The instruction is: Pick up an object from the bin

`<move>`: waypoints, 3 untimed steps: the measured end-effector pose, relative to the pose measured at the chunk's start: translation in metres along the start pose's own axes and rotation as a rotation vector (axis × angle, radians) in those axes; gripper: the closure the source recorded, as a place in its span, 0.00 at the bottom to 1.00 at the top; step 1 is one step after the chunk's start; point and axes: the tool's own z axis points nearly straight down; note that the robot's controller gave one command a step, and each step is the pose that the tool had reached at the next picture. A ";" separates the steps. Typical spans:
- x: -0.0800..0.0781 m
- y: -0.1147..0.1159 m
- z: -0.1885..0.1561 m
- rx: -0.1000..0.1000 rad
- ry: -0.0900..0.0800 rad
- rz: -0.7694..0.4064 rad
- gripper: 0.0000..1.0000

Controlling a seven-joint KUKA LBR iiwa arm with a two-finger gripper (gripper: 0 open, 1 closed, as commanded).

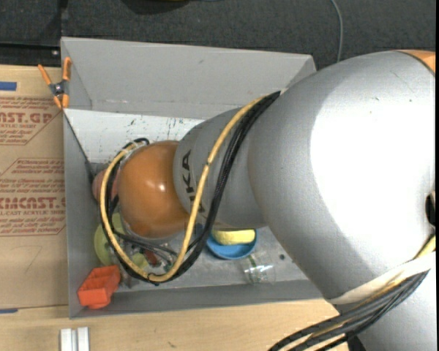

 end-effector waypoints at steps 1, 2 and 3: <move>0.001 0.003 0.000 -0.001 0.001 0.002 1.00; 0.001 0.000 -0.004 -0.001 0.005 0.009 1.00; 0.002 0.001 -0.032 -0.001 0.008 0.007 1.00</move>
Offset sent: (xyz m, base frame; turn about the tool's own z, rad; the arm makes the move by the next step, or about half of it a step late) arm -0.0001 0.0000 0.0744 0.0000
